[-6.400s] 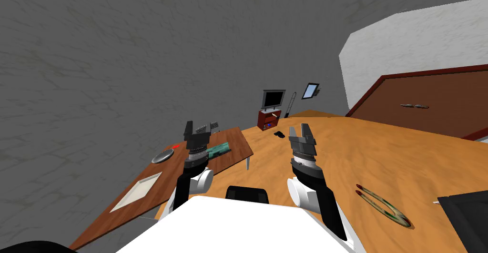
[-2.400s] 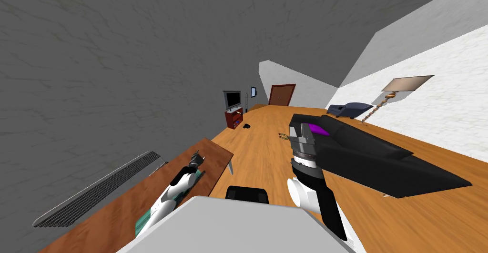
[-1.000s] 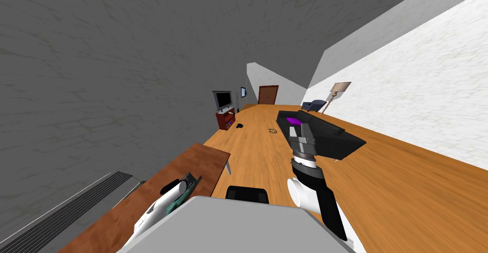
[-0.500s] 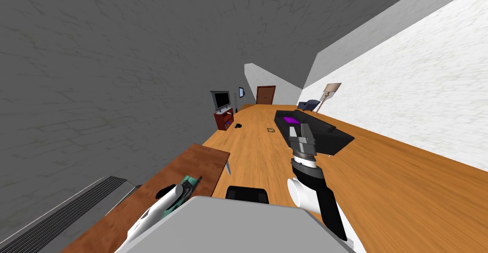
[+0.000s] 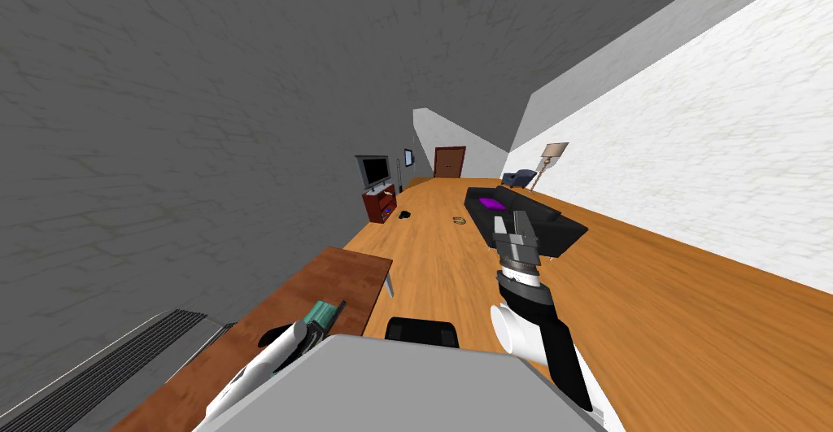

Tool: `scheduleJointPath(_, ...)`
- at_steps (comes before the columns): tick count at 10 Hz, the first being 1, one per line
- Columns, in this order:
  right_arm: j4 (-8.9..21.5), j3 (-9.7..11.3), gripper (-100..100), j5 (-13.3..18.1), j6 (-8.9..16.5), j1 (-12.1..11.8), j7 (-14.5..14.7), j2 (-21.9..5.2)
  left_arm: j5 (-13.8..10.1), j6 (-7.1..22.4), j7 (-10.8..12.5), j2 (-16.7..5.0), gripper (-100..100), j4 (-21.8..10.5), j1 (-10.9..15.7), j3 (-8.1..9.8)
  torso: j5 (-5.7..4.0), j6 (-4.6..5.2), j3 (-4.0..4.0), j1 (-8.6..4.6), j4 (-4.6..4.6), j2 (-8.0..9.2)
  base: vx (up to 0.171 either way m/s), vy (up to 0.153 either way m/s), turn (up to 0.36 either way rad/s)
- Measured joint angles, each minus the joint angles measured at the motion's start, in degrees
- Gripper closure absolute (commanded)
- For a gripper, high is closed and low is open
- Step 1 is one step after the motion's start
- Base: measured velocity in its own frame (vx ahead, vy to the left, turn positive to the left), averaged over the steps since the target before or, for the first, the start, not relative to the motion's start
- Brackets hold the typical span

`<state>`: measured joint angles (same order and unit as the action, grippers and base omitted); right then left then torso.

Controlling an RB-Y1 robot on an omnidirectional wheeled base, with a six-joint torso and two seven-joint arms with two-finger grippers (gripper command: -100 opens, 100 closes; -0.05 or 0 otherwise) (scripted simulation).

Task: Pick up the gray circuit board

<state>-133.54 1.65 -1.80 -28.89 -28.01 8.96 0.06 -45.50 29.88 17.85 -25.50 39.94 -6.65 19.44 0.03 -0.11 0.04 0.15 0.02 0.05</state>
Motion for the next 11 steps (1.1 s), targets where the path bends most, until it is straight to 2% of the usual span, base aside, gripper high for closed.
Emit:
scheduleJointPath(1, 0.00, 0.00, 0, 0.00, 0.00, 0.01, 0.00, 0.00, 0.73, 1.64, 1.34, -0.07, -100, 0.32, -0.49, 0.00, 0.00, 0.02, 0.02, 0.00, 0.01, 0.04, -0.042, 0.025, -0.049)
scheduleJointPath(2, 0.00, 0.00, 0, 0.00, 0.00, 0.00, 0.00, 0.00, 0.18, 2.67, 1.61, -0.45, -100, -0.68, -0.21, 0.06, 0.00, 0.00, 0.00, -0.02, 0.00, 0.00, -0.040, 0.024, -0.071)
scheduleJointPath(5, 0.00, 0.00, 0, 0.00, 0.00, 0.00, 0.00, 0.00, -2.05, 5.69, 0.96, -1.90, -100, -4.43, 0.40, 0.21, 0.00, 0.01, -0.01, -0.01, 0.00, -0.02, -0.045, 0.032, -0.077)
scheduleJointPath(6, 0.00, 0.00, 0, 0.00, 0.00, 0.00, 0.00, 0.00, -2.40, 7.20, 1.44, -2.37, -100, -5.53, 0.50, 0.10, 0.01, 0.01, 0.02, 0.04, 0.01, 0.04, -0.082, 0.040, -0.106)
scheduleJointPath(7, 0.00, 0.00, 0, 0.00, 0.00, 0.00, 0.00, 0.00, -2.38, 9.31, 2.79, -2.79, -100, -4.62, -0.58, -0.06, 0.01, 0.00, 0.07, 0.04, 0.02, 0.12, -0.052, 0.020, -0.013)
scheduleJointPath(11, 0.00, 0.00, 0, 0.00, 0.00, 0.00, 0.00, 0.00, -4.55, 11.32, 1.61, -4.23, -100, -8.88, 0.48, 0.15, -0.01, 0.01, -0.04, -0.06, -0.01, -0.08, -0.024, 0.012, -0.039)
